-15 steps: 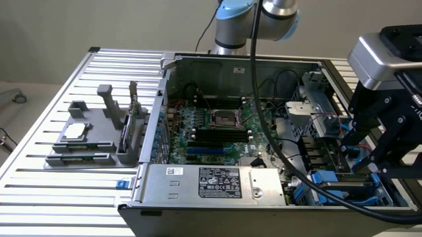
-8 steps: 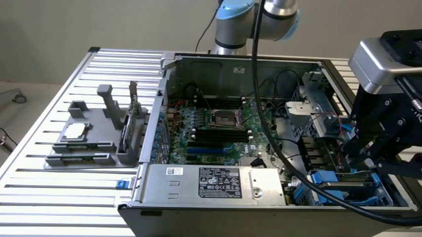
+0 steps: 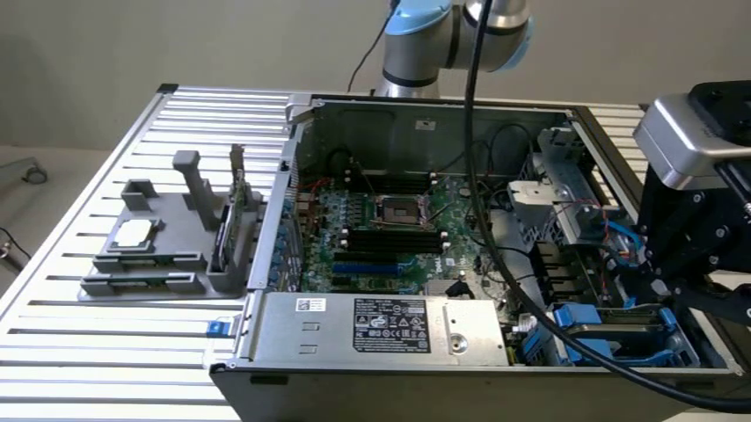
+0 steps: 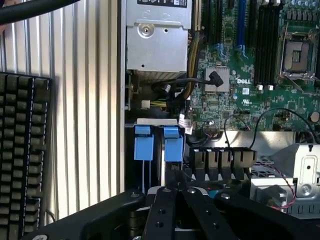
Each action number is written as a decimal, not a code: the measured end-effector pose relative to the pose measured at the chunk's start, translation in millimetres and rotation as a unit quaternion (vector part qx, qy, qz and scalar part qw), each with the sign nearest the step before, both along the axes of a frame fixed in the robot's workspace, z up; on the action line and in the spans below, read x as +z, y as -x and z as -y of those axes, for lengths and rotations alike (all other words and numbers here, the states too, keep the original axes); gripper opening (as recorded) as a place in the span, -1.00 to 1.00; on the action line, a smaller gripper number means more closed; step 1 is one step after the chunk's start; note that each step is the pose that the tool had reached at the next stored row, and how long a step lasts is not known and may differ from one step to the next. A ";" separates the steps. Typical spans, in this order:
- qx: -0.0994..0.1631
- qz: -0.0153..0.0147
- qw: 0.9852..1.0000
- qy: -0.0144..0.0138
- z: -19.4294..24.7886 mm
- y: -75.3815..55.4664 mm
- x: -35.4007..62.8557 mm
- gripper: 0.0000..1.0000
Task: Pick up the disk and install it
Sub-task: 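Insert the disk into the insertion slot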
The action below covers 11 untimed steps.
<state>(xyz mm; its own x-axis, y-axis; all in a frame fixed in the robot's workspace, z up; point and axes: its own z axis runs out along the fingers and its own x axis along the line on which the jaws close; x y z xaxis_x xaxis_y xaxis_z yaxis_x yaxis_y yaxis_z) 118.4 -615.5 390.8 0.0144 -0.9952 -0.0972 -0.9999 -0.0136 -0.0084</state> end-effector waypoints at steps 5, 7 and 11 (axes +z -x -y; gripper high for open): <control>0.004 0.000 1.000 0.000 0.0 -3.4 -9.2 -0.79; 0.006 0.000 1.000 0.000 0.0 -4.5 -12.7 -0.79; 0.010 0.000 1.000 0.000 0.0 -6.8 -20.1 -0.79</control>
<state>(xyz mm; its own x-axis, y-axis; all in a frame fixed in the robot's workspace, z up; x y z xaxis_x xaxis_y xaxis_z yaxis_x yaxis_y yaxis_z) 125.2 -615.5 370.7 0.0345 -0.9947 -0.0972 -0.9994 -0.0339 -0.0084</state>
